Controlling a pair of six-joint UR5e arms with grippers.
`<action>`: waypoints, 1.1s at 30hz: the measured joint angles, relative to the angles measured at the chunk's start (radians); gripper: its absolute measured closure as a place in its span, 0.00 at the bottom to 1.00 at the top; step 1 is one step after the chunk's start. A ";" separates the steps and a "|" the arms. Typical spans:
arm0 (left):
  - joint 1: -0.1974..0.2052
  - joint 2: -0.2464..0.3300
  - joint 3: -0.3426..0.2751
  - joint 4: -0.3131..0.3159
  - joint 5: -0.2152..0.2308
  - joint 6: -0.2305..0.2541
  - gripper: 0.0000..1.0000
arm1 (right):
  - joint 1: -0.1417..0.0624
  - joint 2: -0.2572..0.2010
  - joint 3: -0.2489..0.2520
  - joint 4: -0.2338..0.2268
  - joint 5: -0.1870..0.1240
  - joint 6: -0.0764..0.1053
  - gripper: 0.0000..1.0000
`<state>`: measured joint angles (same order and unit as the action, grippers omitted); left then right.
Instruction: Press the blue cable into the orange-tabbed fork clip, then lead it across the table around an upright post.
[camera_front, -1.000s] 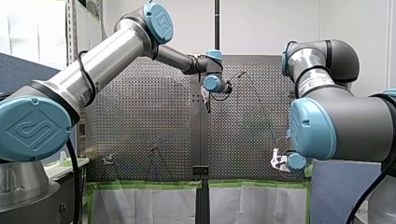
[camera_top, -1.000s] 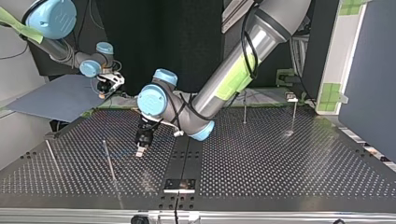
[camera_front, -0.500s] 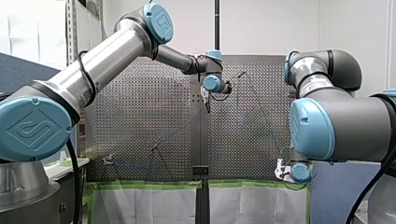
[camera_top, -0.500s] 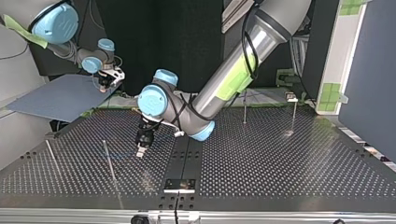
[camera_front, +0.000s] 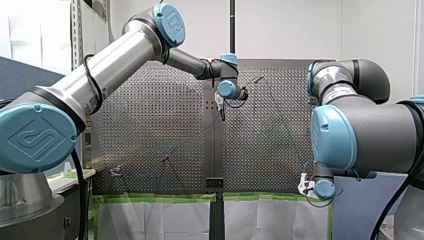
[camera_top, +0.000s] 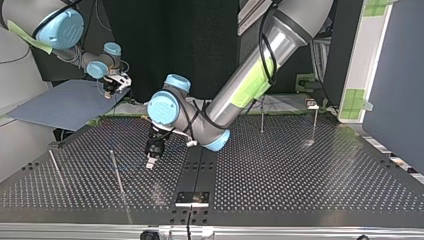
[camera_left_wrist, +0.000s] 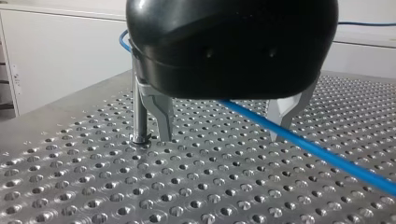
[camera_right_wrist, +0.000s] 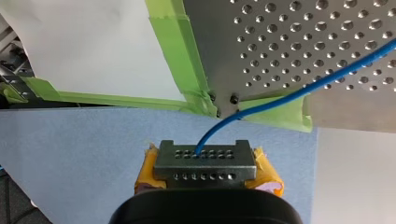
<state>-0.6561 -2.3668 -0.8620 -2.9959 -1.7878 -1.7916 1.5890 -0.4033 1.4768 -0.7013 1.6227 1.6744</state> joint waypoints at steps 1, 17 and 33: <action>0.000 0.000 0.000 0.000 0.000 0.000 0.00 | -0.001 0.006 -0.005 0.001 0.000 0.000 1.00; 0.000 0.000 0.001 -0.003 0.000 0.000 0.00 | -0.008 0.060 -0.076 0.009 0.019 -0.008 1.00; 0.003 0.000 0.003 -0.006 0.000 -0.001 0.00 | -0.009 0.061 -0.129 0.021 0.021 -0.010 1.00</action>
<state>-0.6536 -2.3670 -0.8587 -3.0017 -1.7877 -1.7924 1.5800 -0.3427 1.3480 -0.6798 1.6433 1.6641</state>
